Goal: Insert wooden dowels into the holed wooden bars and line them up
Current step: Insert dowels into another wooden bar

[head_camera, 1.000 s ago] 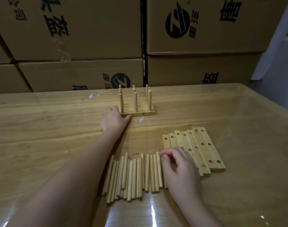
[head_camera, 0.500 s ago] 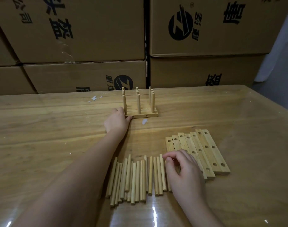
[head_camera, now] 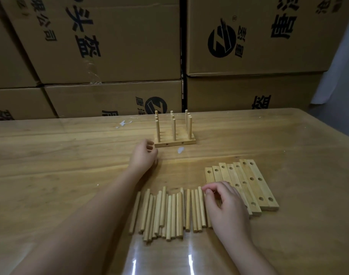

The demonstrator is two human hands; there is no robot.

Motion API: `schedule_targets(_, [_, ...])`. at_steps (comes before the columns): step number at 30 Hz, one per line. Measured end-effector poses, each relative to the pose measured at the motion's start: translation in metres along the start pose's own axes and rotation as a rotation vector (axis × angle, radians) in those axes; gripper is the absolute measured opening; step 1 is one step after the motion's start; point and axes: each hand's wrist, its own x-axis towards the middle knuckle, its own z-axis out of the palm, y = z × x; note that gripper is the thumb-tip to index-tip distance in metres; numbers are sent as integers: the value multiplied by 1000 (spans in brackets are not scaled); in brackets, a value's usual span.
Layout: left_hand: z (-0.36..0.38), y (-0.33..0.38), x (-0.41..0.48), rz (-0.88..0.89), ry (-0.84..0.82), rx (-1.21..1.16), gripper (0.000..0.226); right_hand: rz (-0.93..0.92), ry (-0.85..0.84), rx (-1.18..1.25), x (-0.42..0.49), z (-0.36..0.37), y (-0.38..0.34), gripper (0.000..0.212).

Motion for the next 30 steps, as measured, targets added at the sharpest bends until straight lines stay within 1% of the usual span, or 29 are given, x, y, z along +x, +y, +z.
schedule_targets(3, [-12,-3,-33,-1,26,-168,13,1,29,11,1,0,0,16])
schedule_targets(6, [-23,-4,-65,14,105,-258,12,0,69,31,-1,-2,-5,14])
schedule_targets(9, [-31,-4,-92,-6,134,-378,14,62,223,-77,-1,-9,-7,12])
schedule_targets(11, [-34,-4,-107,-36,141,-427,14,147,334,-119,3,-22,-3,16])
schedule_targets(12, [-35,-4,-114,-42,148,-438,14,189,351,-151,7,-30,1,21])
schedule_targets(13, [-36,-4,-119,-39,155,-443,14,245,328,-205,11,-37,7,29])
schedule_targets(14, [-37,-5,-124,-25,168,-437,13,314,266,-286,14,-44,13,38])
schedule_targets(16, [-38,-9,-132,39,215,-383,14,442,94,-479,17,-51,24,55])
schedule_targets(17, [-38,-12,-136,70,242,-353,19,479,33,-545,16,-51,28,58])
schedule_targets(19, [-37,-14,-145,92,274,-321,28,500,-1,-585,15,-48,32,58])
schedule_targets(21, [-33,-17,-153,94,261,-311,31,478,24,-571,16,-46,32,53])
schedule_targets(23, [-26,-18,-158,116,231,-281,30,445,73,-526,18,-47,34,46])
schedule_targets(27, [-22,-22,-163,170,177,-234,22,347,237,-316,18,-48,36,36])
schedule_targets(30, [-25,-23,-162,184,144,-245,21,340,304,-158,21,-48,38,34])
